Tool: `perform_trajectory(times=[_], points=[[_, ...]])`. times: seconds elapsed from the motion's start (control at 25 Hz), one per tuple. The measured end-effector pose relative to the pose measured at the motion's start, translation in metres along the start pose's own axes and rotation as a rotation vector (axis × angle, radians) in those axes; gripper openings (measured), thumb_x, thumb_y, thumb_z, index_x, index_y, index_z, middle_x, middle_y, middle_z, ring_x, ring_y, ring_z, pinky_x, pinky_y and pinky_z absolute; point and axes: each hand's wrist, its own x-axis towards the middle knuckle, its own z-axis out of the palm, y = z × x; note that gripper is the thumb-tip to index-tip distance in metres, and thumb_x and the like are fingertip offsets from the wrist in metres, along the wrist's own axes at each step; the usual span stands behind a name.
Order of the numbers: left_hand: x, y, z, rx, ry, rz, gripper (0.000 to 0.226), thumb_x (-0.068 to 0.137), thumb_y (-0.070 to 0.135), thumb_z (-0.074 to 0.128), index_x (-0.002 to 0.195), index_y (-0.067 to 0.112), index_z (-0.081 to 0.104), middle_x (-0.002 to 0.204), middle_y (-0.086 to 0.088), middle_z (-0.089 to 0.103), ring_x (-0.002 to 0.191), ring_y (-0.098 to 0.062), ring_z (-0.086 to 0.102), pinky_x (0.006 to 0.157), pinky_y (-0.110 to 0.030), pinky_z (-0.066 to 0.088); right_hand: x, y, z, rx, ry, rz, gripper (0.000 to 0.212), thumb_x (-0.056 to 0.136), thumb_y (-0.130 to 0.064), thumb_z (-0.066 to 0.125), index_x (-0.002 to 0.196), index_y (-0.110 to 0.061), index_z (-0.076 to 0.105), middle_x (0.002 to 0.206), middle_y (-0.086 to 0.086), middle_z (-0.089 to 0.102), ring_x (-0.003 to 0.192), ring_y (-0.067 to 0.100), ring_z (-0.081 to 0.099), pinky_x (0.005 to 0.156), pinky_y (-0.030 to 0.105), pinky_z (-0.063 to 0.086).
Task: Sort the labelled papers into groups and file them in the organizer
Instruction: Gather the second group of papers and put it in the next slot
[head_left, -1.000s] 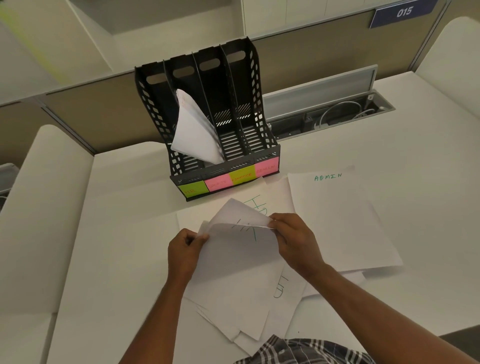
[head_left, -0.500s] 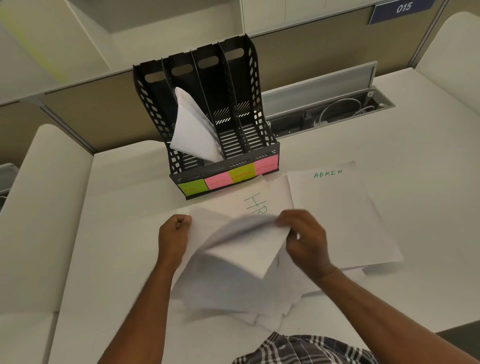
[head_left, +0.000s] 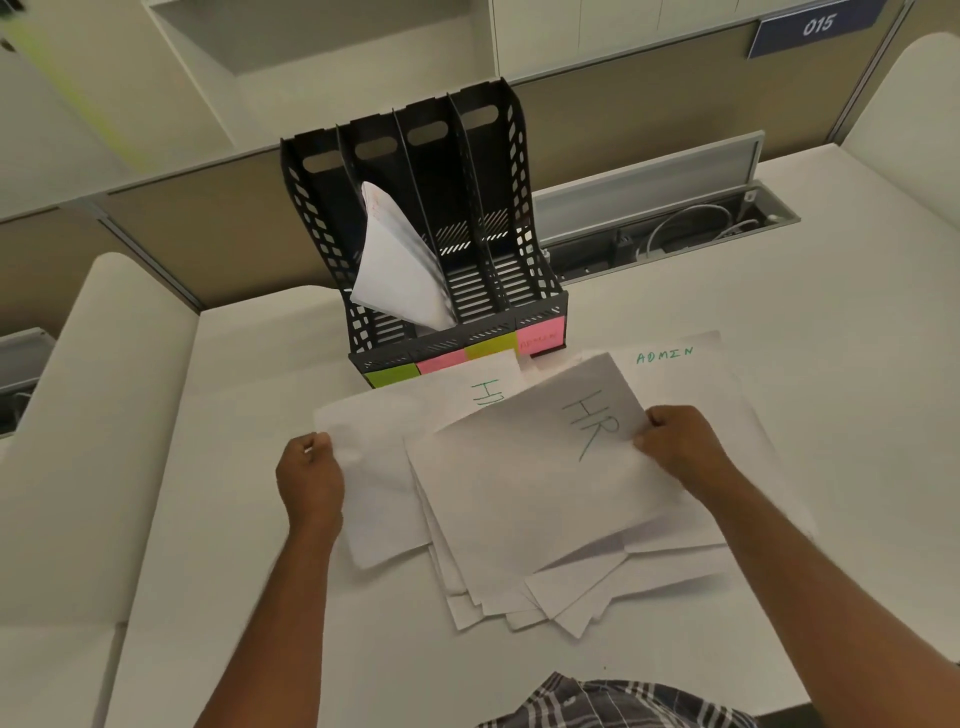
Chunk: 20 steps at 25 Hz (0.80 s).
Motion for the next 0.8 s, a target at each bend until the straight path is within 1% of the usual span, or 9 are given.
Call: perform_trajectory(times=[0.12,0.2,0.32,0.4,0.44,0.52,0.6,0.72,0.8], points=[[-0.013,-0.026,0.002,-0.168,-0.182,-0.314,0.024,0.099,0.018,0.054,0.114,0.002,0.064,0.101,-0.016,0.063,0.081,-0.026,0.058,0.070,-0.035,0.049,-0.005,0.009,0.016,0.245,-0.125,0.058,0.011,0.080,0.003,0.069,0.084,-0.007,0.074,0.088,0.009,0.073,0.076,0.020,0.065,0.060,0.024,0.047],[-0.026,-0.037,0.000,-0.277,-0.310,-0.413,0.019,0.102,0.017,0.051,0.106,0.005,0.065,0.106,-0.019,0.065,0.084,-0.028,0.063,0.074,-0.040,0.053,-0.009,0.011,0.029,0.313,-0.143,0.058,0.014,0.081,0.003,0.069,0.087,-0.008,0.075,0.090,0.008,0.075,0.082,0.021,0.067,0.065,0.026,0.051],[-0.042,-0.036,-0.004,-0.444,-0.465,-0.500,0.037,0.101,0.045,0.049,0.106,0.014,0.069,0.100,-0.013,0.074,0.083,-0.028,0.072,0.072,-0.042,0.057,-0.013,0.006,0.047,0.207,-0.075,0.013,0.009,0.080,-0.001,0.069,0.077,-0.010,0.072,0.074,0.005,0.071,0.071,0.023,0.064,0.061,0.027,0.049],[-0.049,-0.033,-0.002,-0.469,-0.565,-0.510,0.046,0.095,0.056,0.051,0.113,0.017,0.070,0.103,-0.010,0.077,0.093,-0.029,0.074,0.082,-0.047,0.057,-0.013,-0.005,0.054,0.122,-0.061,-0.042,0.010,0.081,-0.006,0.069,0.074,-0.013,0.070,0.073,0.000,0.070,0.071,0.021,0.065,0.058,0.025,0.048],[-0.053,-0.032,0.000,-0.432,-0.594,-0.472,0.041,0.096,0.050,0.055,0.116,0.016,0.069,0.108,-0.010,0.076,0.096,-0.029,0.073,0.085,-0.048,0.057,-0.012,-0.011,0.057,0.111,-0.084,-0.063,0.009,0.082,-0.007,0.070,0.077,-0.015,0.071,0.077,0.000,0.072,0.075,0.021,0.068,0.061,0.025,0.050],[-0.058,-0.032,0.004,-0.317,-0.587,-0.374,0.022,0.096,0.022,0.063,0.116,0.013,0.066,0.115,-0.014,0.073,0.096,-0.031,0.072,0.082,-0.044,0.058,-0.011,-0.021,0.060,0.139,-0.131,-0.077,0.009,0.086,-0.015,0.070,0.095,-0.017,0.072,0.093,0.001,0.074,0.086,0.021,0.070,0.072,0.029,0.055],[-0.057,-0.032,0.004,-0.300,-0.547,-0.383,0.022,0.094,0.002,0.062,0.113,0.012,0.065,0.116,-0.016,0.071,0.094,-0.030,0.070,0.075,-0.039,0.058,-0.014,-0.028,0.060,0.212,-0.080,-0.040,0.036,0.092,-0.032,0.067,0.124,-0.016,0.062,0.114,0.003,0.071,0.102,0.022,0.067,0.089,0.035,0.053],[-0.051,-0.031,-0.003,-0.407,-0.516,-0.444,0.022,0.094,0.002,0.060,0.112,0.013,0.066,0.113,-0.014,0.071,0.093,-0.031,0.068,0.070,-0.039,0.057,-0.035,-0.034,0.061,0.351,0.088,0.098,0.076,0.090,-0.056,0.061,0.149,-0.015,0.035,0.143,0.011,0.053,0.125,0.029,0.055,0.103,0.040,0.045],[-0.051,-0.032,-0.003,-0.473,-0.512,-0.451,0.025,0.095,0.002,0.059,0.116,0.013,0.065,0.114,-0.013,0.071,0.096,-0.031,0.068,0.071,-0.040,0.057,-0.054,-0.039,0.068,0.530,-0.010,0.213,0.092,0.084,-0.061,0.065,0.153,-0.017,0.024,0.151,0.011,0.042,0.126,0.032,0.053,0.104,0.047,0.047]])
